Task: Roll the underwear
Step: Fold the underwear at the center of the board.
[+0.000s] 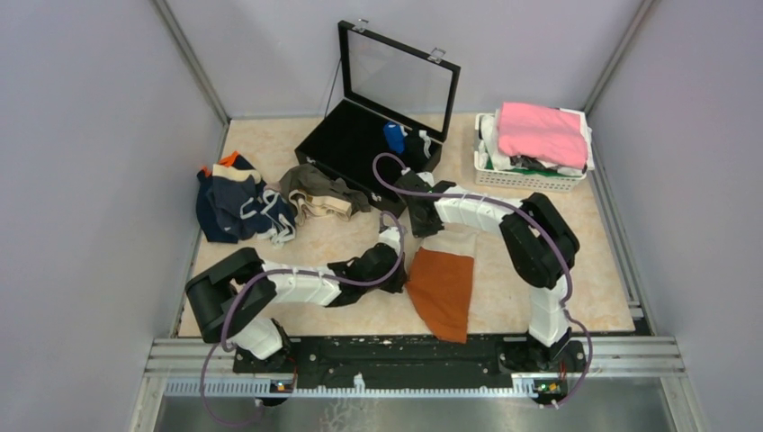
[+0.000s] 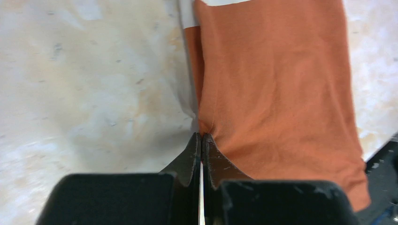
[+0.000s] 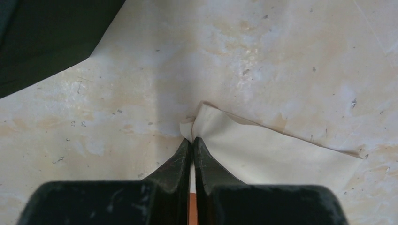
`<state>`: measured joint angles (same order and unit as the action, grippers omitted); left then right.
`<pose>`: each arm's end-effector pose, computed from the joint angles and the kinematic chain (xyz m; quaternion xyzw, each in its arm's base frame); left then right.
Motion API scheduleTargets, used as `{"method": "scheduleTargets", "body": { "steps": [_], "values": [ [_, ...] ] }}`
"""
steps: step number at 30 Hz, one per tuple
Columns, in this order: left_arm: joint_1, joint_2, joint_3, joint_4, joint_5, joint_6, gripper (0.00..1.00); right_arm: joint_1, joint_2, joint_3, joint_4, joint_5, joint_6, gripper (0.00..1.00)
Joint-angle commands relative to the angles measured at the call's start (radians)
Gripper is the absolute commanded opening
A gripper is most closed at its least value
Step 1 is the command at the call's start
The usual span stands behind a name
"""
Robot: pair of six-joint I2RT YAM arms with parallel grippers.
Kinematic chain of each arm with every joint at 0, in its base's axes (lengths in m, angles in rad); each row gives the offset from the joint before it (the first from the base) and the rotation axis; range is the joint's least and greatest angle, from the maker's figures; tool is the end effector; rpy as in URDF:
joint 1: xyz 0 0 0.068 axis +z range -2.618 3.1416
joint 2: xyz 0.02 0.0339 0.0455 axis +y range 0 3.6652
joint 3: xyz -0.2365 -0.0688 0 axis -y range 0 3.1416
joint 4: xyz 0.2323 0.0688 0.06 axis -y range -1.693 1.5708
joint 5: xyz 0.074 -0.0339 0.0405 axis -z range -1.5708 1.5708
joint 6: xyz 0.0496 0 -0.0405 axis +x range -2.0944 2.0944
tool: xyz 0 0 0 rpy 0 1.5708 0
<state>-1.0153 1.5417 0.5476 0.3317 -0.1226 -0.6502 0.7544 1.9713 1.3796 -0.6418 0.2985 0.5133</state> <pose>0.1566 -0.2409 0.1121 0.1364 0.8869 -0.2869 0.3354 0.2859 0.2487 0.1369 -0.0925 0.9708 -0.0198 0.2206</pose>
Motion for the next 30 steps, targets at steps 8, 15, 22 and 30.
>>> {"method": "scheduleTargets", "body": {
  "steps": [8,15,22,30],
  "values": [
    [-0.001,-0.028,0.189,-0.447,-0.251,0.203,0.00,-0.114,-0.276,-0.238,0.360,-0.184,0.168,0.00],
    [-0.002,-0.058,0.206,-0.430,-0.232,0.242,0.00,-0.137,-0.329,-0.283,0.410,-0.213,0.189,0.00],
    [0.004,-0.110,0.169,-0.377,-0.173,0.233,0.27,-0.138,-0.332,-0.296,0.414,-0.230,0.184,0.00],
    [0.070,-0.213,0.041,-0.232,-0.094,0.173,0.68,-0.139,-0.337,-0.302,0.412,-0.236,0.177,0.00]
  ]
}}
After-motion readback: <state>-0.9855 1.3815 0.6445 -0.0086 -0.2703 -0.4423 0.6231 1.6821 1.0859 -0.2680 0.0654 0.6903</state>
